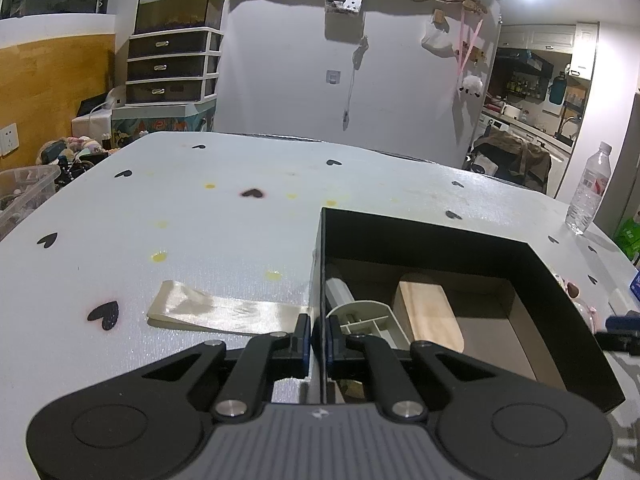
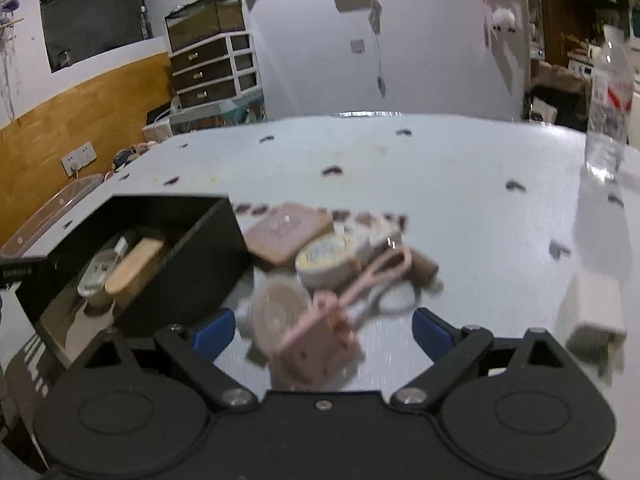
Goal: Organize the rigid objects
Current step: 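Grasp the pink scissors with the right gripper and lift them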
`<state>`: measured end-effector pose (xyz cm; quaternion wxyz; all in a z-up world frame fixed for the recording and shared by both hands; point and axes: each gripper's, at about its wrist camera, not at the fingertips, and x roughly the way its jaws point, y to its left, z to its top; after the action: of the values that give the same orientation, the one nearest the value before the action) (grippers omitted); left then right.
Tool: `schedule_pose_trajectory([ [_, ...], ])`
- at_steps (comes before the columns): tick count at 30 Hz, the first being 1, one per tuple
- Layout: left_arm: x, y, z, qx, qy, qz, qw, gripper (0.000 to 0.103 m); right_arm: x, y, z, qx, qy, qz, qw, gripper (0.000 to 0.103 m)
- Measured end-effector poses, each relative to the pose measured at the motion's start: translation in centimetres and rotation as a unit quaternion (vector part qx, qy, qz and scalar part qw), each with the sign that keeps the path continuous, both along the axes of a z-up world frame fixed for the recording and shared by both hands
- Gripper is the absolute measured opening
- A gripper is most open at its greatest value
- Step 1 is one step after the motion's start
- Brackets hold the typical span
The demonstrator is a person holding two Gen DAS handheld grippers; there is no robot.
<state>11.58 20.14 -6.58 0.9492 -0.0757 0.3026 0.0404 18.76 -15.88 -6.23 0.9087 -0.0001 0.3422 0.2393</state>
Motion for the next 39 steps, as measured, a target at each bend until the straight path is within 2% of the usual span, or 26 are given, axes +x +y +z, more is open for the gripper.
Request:
schedule_pose_trajectory([
  [6, 0.1, 0.0, 0.0, -0.001, 0.003, 0.002, 1.0000, 0.007, -0.7, 0.4, -0.7, -0.005, 0.002, 0.016, 1.000, 0.093],
  [12, 0.1, -0.1, 0.0, -0.002, 0.003, 0.003, 1.0000, 0.007, 0.4, -1.3, -0.3, 0.089, 0.026, -0.020, 0.995, 0.080],
  [16, 0.1, -0.1, 0.0, -0.001, 0.004, 0.003, 1.0000, 0.007, 1.3, -2.3, -0.3, 0.142, 0.050, -0.054, 0.987, 0.064],
  [20, 0.1, -0.1, 0.0, -0.002, 0.003, 0.003, 1.0000, 0.007, 1.5, -2.3, -0.2, 0.166, 0.061, -0.059, 0.983, 0.053],
  [25, 0.2, -0.1, -0.1, -0.001, 0.004, 0.002, 1.0000, 0.007, 2.0, -3.6, -0.1, 0.212, 0.073, -0.096, 0.970, 0.047],
  [34, 0.2, -0.1, -0.1, -0.001, 0.004, 0.002, 1.0000, 0.007, 2.8, -2.1, -0.9, 0.149, 0.112, -0.104, 0.977, 0.046],
  [39, 0.2, -0.1, -0.1, -0.001, 0.004, 0.002, 1.0000, 0.007, 2.9, -0.4, -1.2, 0.101, 0.109, -0.105, 0.983, 0.055],
])
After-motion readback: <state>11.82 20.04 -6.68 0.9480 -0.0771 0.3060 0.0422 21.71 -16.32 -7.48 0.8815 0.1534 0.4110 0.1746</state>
